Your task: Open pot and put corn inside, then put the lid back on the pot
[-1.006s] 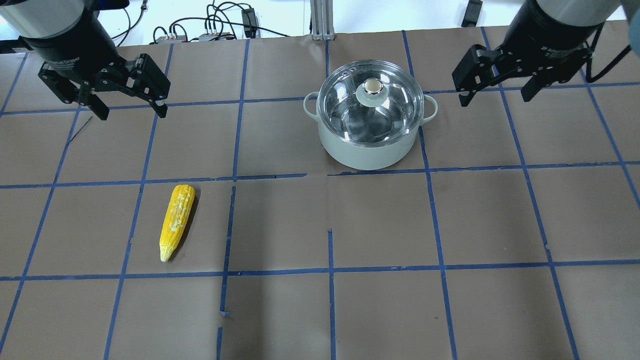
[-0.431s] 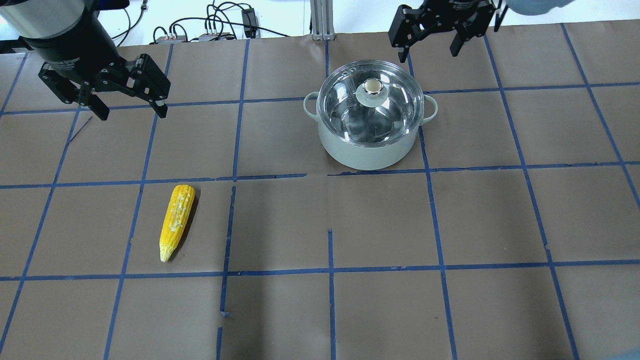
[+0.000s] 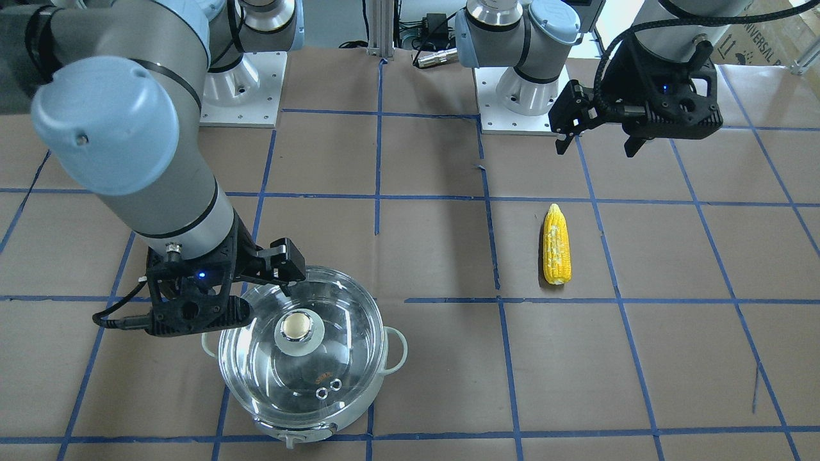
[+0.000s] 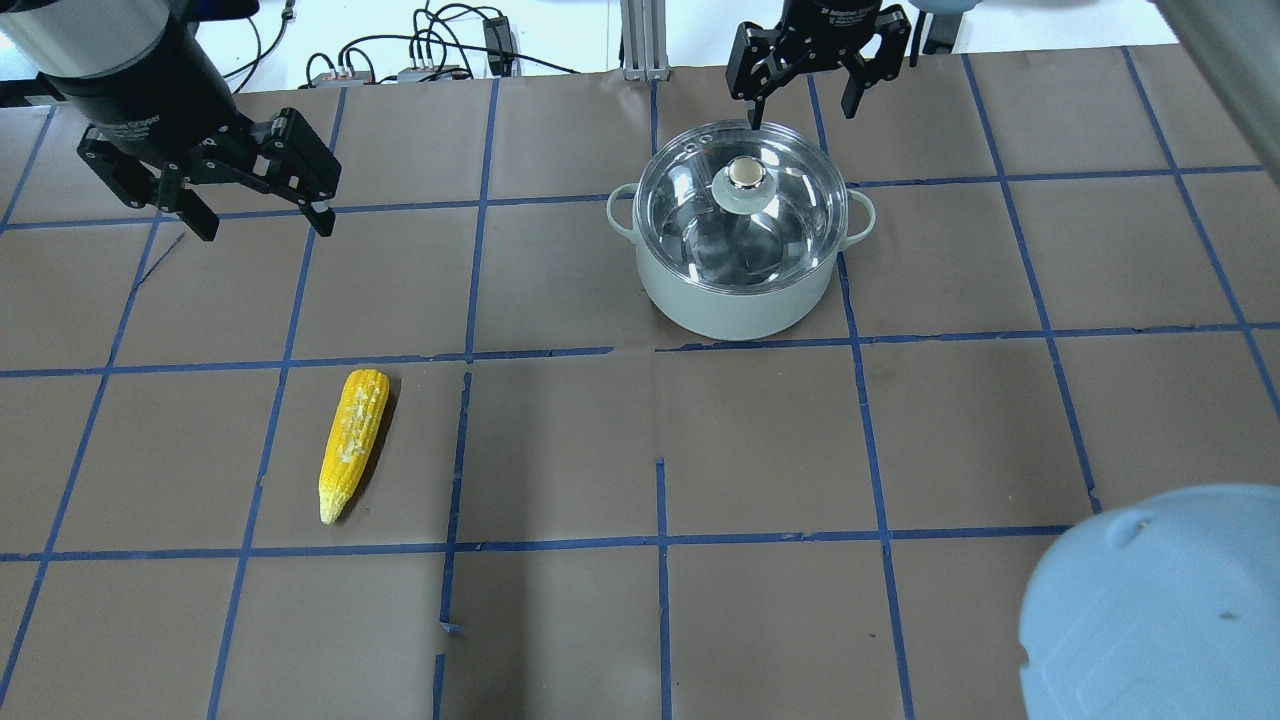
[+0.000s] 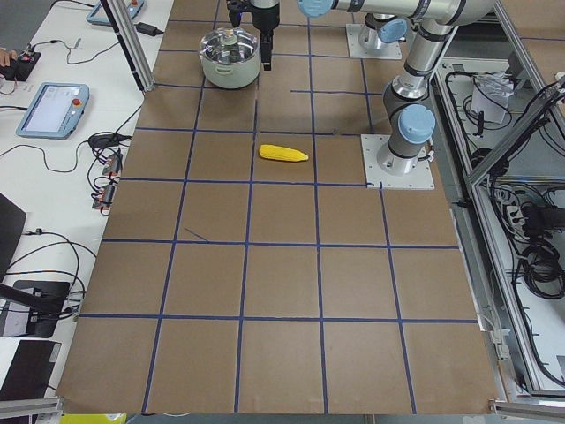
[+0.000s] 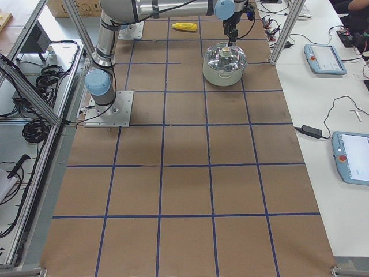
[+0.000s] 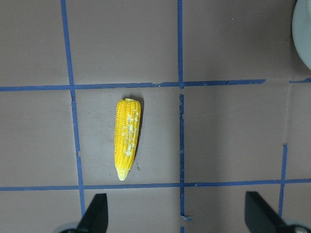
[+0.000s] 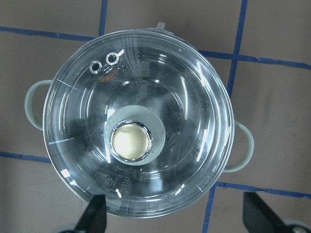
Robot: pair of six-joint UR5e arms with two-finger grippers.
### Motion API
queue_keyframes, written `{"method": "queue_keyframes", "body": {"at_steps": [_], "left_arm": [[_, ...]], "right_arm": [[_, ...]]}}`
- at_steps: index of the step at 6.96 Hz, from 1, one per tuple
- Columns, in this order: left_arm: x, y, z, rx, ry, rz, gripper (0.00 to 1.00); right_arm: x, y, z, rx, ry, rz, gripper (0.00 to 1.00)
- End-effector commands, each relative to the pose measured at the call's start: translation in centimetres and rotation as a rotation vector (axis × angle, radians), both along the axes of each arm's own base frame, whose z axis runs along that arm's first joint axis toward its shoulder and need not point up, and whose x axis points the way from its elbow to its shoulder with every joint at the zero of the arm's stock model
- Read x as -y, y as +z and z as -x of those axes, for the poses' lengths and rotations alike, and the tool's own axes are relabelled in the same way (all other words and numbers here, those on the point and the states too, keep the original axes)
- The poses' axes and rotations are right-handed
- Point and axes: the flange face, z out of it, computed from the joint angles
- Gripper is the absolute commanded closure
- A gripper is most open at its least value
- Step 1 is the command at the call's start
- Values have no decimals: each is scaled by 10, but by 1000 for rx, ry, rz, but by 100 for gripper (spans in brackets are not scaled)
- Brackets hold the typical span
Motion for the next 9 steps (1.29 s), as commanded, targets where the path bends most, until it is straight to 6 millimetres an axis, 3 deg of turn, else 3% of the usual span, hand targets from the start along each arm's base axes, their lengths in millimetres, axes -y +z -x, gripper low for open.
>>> {"method": "queue_keyframes", "body": {"at_steps": [1, 3, 4, 7, 9], "left_arm": [[0, -1, 0, 0, 0, 0, 0], [0, -1, 0, 2, 0, 1, 0], [0, -1, 0, 1, 0, -1, 0], [0, -2, 0, 1, 0, -2, 0], [0, -2, 0, 1, 0, -2, 0]], "right_arm": [[16, -38, -8, -5, 8, -35, 2], [17, -65, -32, -11, 34, -70, 3], [18, -63, -39, -15, -46, -44, 3], [24, -58, -33, -63, -169, 16, 3], [27, -76, -37, -54, -169, -8, 4]]}}
